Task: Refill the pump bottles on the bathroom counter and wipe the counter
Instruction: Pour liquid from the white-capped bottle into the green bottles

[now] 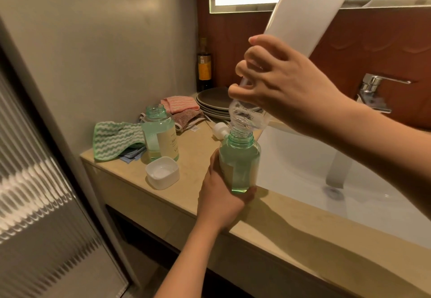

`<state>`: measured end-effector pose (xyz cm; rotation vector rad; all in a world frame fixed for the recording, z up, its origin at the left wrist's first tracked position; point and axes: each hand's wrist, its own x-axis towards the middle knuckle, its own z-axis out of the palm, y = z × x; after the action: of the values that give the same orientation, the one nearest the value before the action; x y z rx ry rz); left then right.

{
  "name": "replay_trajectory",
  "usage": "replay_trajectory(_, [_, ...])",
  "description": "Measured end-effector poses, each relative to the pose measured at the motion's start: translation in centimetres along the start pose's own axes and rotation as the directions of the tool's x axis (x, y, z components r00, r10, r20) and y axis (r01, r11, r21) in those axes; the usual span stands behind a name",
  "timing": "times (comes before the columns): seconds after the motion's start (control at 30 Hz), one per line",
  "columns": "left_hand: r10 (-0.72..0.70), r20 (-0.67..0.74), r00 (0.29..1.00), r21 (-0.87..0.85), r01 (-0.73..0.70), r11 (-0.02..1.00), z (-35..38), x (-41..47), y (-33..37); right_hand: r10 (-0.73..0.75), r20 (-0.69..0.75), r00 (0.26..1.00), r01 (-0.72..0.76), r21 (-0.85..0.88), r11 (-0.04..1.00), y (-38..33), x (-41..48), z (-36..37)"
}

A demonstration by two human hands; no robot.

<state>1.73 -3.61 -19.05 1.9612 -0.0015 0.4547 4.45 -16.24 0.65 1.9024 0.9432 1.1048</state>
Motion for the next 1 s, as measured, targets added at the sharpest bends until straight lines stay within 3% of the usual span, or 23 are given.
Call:
replay_trajectory(0.27, [-0.022,0.02,1.0,0.013,0.021,1.0,-0.1,0.0,0.0,0.059,-0.004,0.998,-0.059,0.034,0.998,-0.1,-0.6,-0.2])
replay_trajectory(0.6, [0.036,0.041,0.998,0.029,-0.038,0.999,-0.8,-1.1,0.4,0.235,-0.003,0.972,-0.225,0.287,0.931,-0.6,-2.4,1.9])
replay_trajectory(0.7, [0.074,-0.067,0.995,-0.068,-0.078,0.995,-1.6,-2.5,-0.1,0.275,0.032,0.961,-0.271,0.305,0.913,-0.8,-3.0,2.4])
replay_trajectory(0.8, [0.082,-0.286,0.955,-0.146,-0.128,0.981,-2.5,-3.7,-1.0,0.329,0.071,0.942,-0.333,0.33,0.883,-1.2,-3.7,3.0])
replay_trajectory(0.93, [0.033,-0.46,0.887,-0.138,-0.108,0.984,-4.8,-4.0,-1.3,0.418,0.161,0.894,-0.446,0.411,0.795,-1.8,-5.0,3.8])
replay_trajectory(1.0, [0.044,-0.503,0.863,-0.041,-0.075,0.996,-6.2,-3.7,-1.2,0.434,0.239,0.868,-0.495,0.455,0.74,-2.3,-5.7,4.1])
